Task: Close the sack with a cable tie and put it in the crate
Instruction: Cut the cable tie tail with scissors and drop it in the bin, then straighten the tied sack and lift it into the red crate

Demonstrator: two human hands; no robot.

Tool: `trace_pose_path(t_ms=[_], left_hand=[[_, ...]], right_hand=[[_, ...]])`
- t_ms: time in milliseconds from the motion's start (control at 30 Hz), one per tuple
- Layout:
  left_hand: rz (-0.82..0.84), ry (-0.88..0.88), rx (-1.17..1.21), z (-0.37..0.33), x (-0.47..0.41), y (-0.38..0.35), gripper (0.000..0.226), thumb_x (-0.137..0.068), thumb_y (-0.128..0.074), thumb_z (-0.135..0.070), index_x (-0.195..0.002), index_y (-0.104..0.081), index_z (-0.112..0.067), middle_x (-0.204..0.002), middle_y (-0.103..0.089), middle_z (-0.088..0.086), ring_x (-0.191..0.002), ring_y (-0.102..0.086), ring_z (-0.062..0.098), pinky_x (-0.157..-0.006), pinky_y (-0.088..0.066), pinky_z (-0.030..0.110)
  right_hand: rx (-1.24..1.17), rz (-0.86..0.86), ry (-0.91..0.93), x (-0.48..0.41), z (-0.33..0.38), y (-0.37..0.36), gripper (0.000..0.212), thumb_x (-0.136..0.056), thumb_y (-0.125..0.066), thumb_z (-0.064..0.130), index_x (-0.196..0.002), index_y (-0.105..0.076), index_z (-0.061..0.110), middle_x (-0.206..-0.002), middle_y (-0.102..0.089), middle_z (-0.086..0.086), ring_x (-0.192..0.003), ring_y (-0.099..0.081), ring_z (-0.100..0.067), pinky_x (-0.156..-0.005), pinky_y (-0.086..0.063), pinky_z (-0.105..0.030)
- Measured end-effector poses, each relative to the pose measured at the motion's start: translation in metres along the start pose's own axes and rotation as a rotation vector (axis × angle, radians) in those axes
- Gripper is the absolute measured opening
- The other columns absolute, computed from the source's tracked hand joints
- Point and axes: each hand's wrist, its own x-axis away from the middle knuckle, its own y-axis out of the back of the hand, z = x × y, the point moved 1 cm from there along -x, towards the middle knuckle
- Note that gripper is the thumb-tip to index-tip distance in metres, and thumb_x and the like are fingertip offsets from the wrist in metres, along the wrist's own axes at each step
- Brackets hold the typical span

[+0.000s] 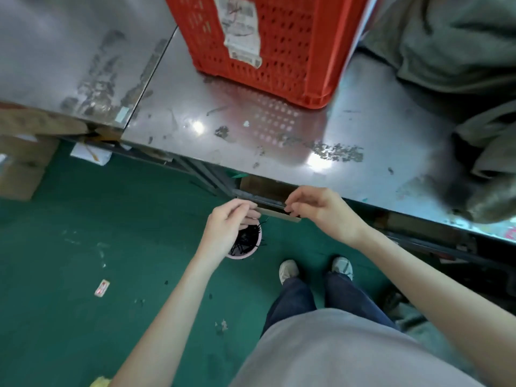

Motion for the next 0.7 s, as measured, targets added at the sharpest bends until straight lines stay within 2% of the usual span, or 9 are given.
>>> trace_pose_path(t_ms=[67, 267, 400, 500, 600, 700], left_hand=[[0.031, -0.057, 0.023, -0.025, 0.008, -0.01, 0.024, -0.098, -0.046, -0.012, -0.099, -0.069, -0.011, -0.092, -0.075, 0.006, -0.086, -0.073, 0.016, -0.083, -0.056, 0.029], [0.094, -0.254, 0.026, -0.098, 0.007, -0.066, 0.025, -0.099, -0.044, -0.016, -0.108, -0.067, -0.015, -0.101, -0.073, -0.005, -0.092, -0.069, 0.005, -0.084, -0.054, 0.019], [0.099, -0.365, 0.074, -0.142, -0.008, -0.12, 0.024, -0.099, -0.044, -0.015, -0.108, -0.066, -0.016, -0.104, -0.072, -0.002, -0.096, -0.068, 0.009, -0.084, -0.054, 0.022], [0.096, -0.4, 0.135, -0.176, -0.016, -0.167, 0.024, -0.099, -0.044, -0.015, -0.11, -0.065, -0.014, -0.105, -0.071, -0.001, -0.096, -0.068, 0.01, -0.08, -0.055, 0.022], [0.077, -0.499, 0.144, -0.205, -0.019, -0.206, 0.023, -0.098, -0.044, -0.015, -0.107, -0.064, -0.018, -0.102, -0.07, -0.007, -0.097, -0.067, 0.008, -0.085, -0.053, 0.023], [0.067, -0.542, 0.151, -0.232, -0.025, -0.252, 0.023, -0.097, -0.045, -0.013, -0.107, -0.064, -0.02, -0.103, -0.068, -0.009, -0.098, -0.065, 0.005, -0.087, -0.051, 0.02]], right_hand=[[-0.087, -0.042, 0.001, 0.013, 0.002, 0.011, 0.011, -0.091, -0.056, 0.009, -0.096, -0.065, 0.009, -0.095, -0.074, -0.006, -0.089, -0.069, -0.016, -0.087, -0.053, -0.031], [-0.283, -0.327, 0.091, 0.054, 0.013, 0.073, 0.013, -0.092, -0.052, 0.002, -0.095, -0.064, 0.004, -0.094, -0.073, -0.011, -0.086, -0.068, -0.02, -0.083, -0.053, -0.028], [-0.331, -0.538, 0.17, 0.081, 0.016, 0.129, 0.014, -0.091, -0.051, -0.002, -0.097, -0.064, -0.001, -0.09, -0.072, -0.013, -0.084, -0.068, -0.021, -0.078, -0.053, -0.026], [-0.313, -0.678, 0.243, 0.1, 0.014, 0.179, 0.014, -0.09, -0.05, -0.004, -0.097, -0.063, -0.002, -0.089, -0.071, -0.012, -0.084, -0.068, -0.017, -0.076, -0.051, -0.022], [-0.248, -0.786, 0.336, 0.114, 0.013, 0.224, 0.015, -0.088, -0.051, -0.001, -0.099, -0.061, -0.004, -0.092, -0.07, -0.015, -0.087, -0.067, -0.017, -0.08, -0.052, -0.025], [-0.206, -0.865, 0.375, 0.128, 0.007, 0.272, 0.015, -0.087, -0.05, -0.004, -0.097, -0.061, 0.0, -0.091, -0.068, -0.014, -0.085, -0.065, -0.016, -0.078, -0.05, -0.023]])
